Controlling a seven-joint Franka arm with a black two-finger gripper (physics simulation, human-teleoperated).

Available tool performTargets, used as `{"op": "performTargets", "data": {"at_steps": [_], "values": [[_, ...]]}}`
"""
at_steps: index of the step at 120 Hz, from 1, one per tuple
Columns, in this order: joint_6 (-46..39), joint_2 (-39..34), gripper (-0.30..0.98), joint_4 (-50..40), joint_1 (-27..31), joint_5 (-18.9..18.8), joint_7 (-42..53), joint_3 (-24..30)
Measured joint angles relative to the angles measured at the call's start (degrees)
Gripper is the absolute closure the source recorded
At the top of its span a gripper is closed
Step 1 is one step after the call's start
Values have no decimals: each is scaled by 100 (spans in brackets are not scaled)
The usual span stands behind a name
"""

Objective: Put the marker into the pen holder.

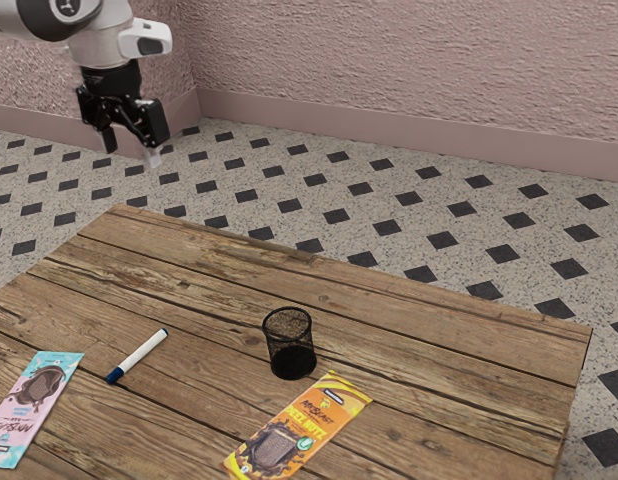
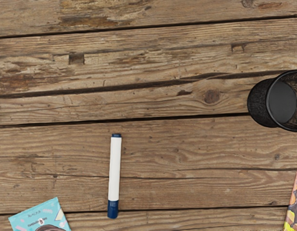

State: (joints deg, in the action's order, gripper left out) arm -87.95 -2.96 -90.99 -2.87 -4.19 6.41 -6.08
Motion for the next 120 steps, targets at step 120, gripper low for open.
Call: {"op": "performTargets", "data": {"at_steps": [120], "values": [[-5202, 841, 0, -5021, -380, 109, 802, -1580]]}}
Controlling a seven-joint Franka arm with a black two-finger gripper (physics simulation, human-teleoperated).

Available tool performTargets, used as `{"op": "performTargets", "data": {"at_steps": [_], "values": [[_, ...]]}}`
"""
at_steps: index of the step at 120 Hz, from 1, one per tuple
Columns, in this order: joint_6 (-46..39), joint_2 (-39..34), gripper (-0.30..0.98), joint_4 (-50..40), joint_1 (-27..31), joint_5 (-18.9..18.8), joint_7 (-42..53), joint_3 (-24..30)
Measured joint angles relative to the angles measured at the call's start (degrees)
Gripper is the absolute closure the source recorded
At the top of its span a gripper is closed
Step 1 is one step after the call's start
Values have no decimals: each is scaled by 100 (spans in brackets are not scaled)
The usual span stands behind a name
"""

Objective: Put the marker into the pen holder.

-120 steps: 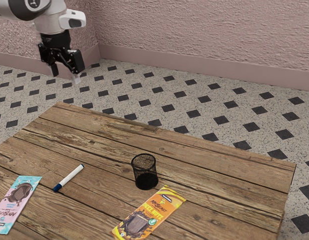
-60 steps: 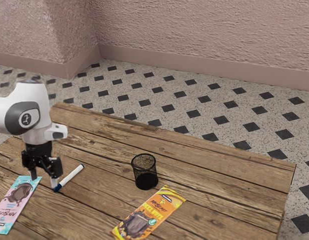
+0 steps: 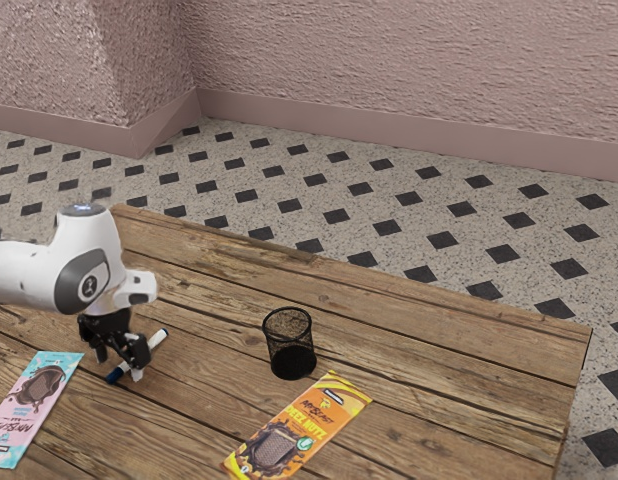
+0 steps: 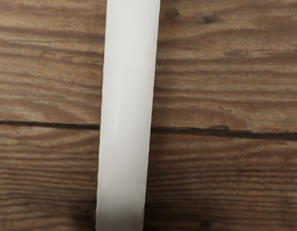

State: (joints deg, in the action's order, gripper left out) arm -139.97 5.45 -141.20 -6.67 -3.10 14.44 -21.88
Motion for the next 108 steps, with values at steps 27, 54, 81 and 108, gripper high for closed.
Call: {"op": "performTargets", "data": {"at_steps": [27, 54, 81, 108], "values": [[-513, 186, 17, -18, 128, 249, 487, 0], [-684, 196, 53, -14, 119, 299, 824, 0], [-749, 196, 72, -11, 75, 284, 1017, -5], [-800, 196, 79, 0, 68, 212, 1036, -14]]}}
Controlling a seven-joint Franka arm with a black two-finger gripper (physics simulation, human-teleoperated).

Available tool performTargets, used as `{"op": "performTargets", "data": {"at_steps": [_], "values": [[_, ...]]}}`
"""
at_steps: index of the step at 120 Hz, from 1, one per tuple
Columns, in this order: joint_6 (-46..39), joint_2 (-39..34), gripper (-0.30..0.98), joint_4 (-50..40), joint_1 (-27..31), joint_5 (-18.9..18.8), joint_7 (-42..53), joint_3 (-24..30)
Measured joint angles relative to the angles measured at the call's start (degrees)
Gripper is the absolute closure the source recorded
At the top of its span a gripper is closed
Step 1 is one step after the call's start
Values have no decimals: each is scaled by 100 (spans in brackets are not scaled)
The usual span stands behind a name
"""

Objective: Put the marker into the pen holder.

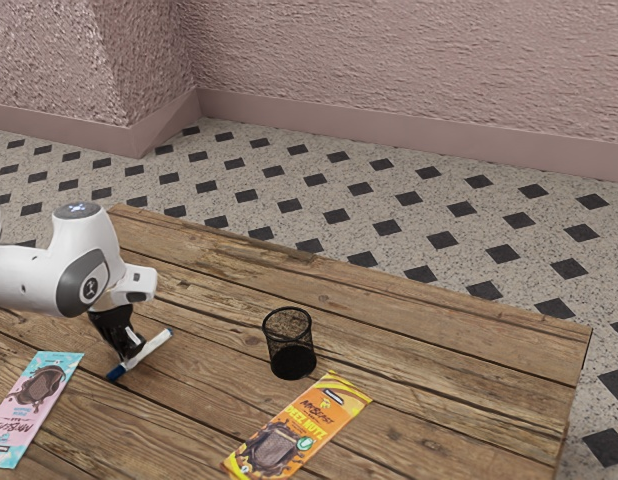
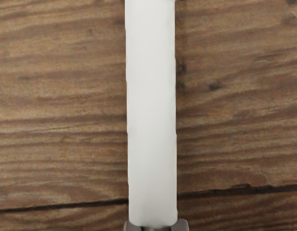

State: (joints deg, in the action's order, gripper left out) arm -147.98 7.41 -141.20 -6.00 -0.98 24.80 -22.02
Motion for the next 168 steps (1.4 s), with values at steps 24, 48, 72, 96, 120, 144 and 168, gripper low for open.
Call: {"op": "performTargets", "data": {"at_steps": [24, 48, 72, 96, 120, 144, 168], "values": [[-16, 36, 79, 10, -17, -16, -3, 7], [-23, 68, 79, 20, -56, -18, -9, 8], [-28, 87, 78, 20, -95, 18, -5, 9], [128, -346, 79, 35, -320, 3, -22, 7], [1175, -1307, 79, 649, -670, -331, -169, 149], [3275, -1178, 79, 2100, -1746, -1116, -625, 237], [5211, -18, 79, 3148, -2425, -1552, -1046, 295]]}}
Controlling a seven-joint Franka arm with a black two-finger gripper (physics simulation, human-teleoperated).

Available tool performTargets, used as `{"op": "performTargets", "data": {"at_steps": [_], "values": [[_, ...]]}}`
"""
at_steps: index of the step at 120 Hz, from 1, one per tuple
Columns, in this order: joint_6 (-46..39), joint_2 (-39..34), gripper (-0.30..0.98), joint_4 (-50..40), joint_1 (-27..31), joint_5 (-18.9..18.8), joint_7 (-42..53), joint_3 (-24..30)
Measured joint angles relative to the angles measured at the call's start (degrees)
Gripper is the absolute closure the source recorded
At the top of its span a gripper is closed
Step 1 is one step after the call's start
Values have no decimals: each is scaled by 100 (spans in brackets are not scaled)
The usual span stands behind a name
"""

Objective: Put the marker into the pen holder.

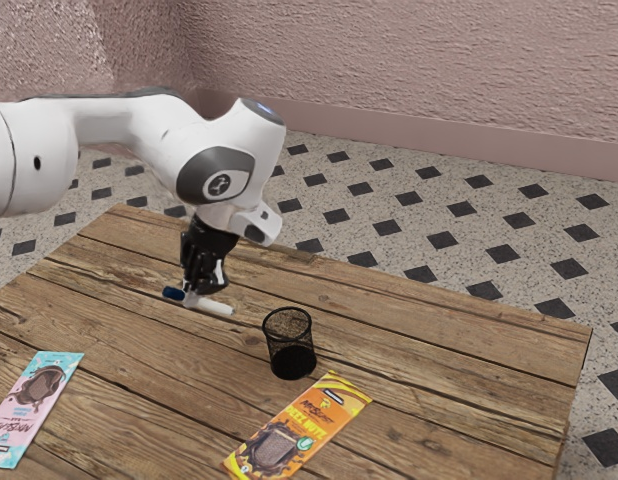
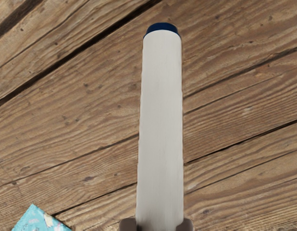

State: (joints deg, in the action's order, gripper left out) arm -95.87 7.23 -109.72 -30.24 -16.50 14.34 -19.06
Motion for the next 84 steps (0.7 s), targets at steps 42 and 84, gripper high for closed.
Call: {"op": "performTargets", "data": {"at_steps": [42, 84], "values": [[1254, 1308, 79, 1752, 250, -32, -369, 617], [1726, 1704, 79, 2367, 231, 64, -543, 1009]]}}
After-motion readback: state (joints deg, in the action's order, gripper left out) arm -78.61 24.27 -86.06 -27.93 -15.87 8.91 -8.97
